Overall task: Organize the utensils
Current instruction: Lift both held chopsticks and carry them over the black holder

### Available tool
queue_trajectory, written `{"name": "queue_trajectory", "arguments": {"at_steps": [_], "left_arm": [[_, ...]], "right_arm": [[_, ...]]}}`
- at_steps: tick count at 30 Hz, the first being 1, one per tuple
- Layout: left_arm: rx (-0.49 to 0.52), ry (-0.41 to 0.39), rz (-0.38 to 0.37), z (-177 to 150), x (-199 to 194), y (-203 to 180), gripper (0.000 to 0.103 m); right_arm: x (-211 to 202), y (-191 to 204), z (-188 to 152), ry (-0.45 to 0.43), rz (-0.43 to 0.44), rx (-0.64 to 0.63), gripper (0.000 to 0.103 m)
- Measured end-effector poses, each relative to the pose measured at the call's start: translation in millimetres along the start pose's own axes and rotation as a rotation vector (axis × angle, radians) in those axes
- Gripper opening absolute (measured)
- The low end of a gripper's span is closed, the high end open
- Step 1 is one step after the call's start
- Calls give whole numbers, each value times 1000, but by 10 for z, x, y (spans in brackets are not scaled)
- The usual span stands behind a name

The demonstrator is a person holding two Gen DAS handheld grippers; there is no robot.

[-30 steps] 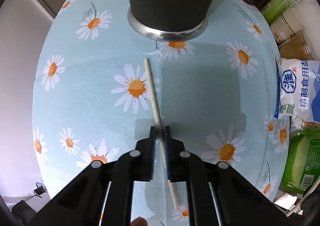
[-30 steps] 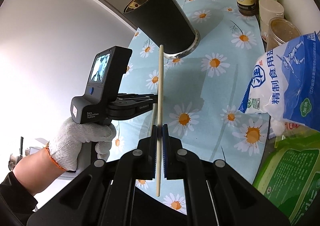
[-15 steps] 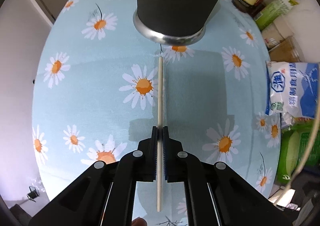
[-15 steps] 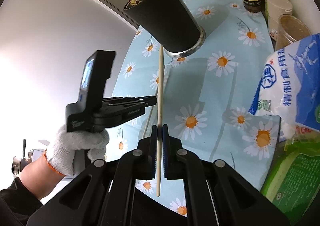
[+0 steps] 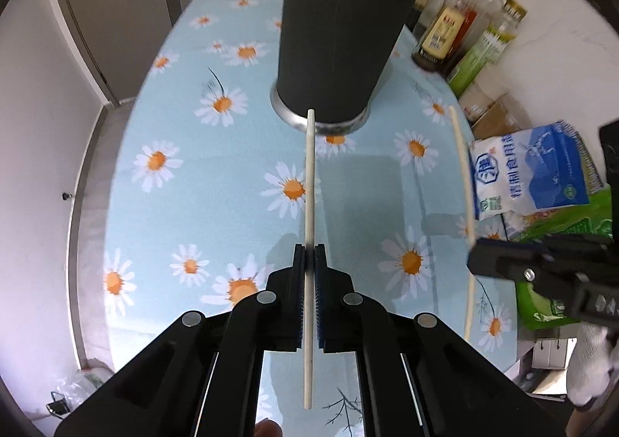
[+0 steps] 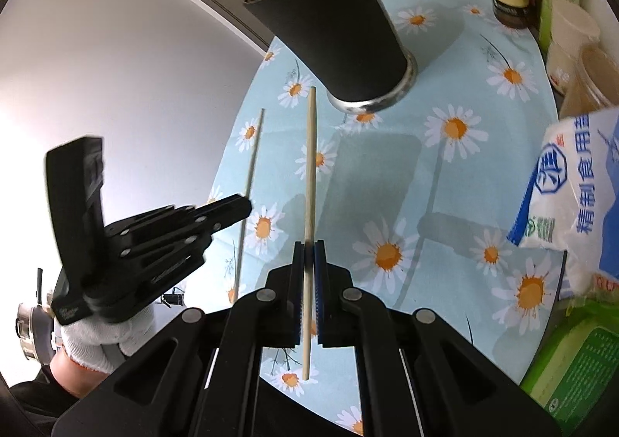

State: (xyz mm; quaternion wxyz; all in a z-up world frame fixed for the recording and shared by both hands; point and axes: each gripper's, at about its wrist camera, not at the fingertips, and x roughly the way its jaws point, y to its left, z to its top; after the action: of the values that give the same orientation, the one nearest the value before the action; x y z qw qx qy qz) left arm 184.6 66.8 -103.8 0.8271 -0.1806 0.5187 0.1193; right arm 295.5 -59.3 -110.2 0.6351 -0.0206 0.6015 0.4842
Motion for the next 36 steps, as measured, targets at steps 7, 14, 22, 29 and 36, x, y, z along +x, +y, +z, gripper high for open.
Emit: {"name": "queue_trajectory", "arguments": {"at_steps": [7, 14, 22, 29, 36], "left_arm": [[-27, -104, -37, 1, -332, 66, 4], [-6, -221, -81, 167, -614, 7, 4], [30, -364, -154, 457, -871, -135, 4], [56, -500, -203, 790, -982, -197, 4], [86, -626, -204, 1104, -1061, -217, 4]], "right_arm": [[-132, 272, 130, -102, 20, -108, 6], [-306, 462, 303, -224, 40, -197, 6], [-617, 549, 546, -396, 70, -267, 6], [-879, 580, 827, -564, 77, -286, 6], [-1046, 597, 1077, -724, 54, -271, 6]]}}
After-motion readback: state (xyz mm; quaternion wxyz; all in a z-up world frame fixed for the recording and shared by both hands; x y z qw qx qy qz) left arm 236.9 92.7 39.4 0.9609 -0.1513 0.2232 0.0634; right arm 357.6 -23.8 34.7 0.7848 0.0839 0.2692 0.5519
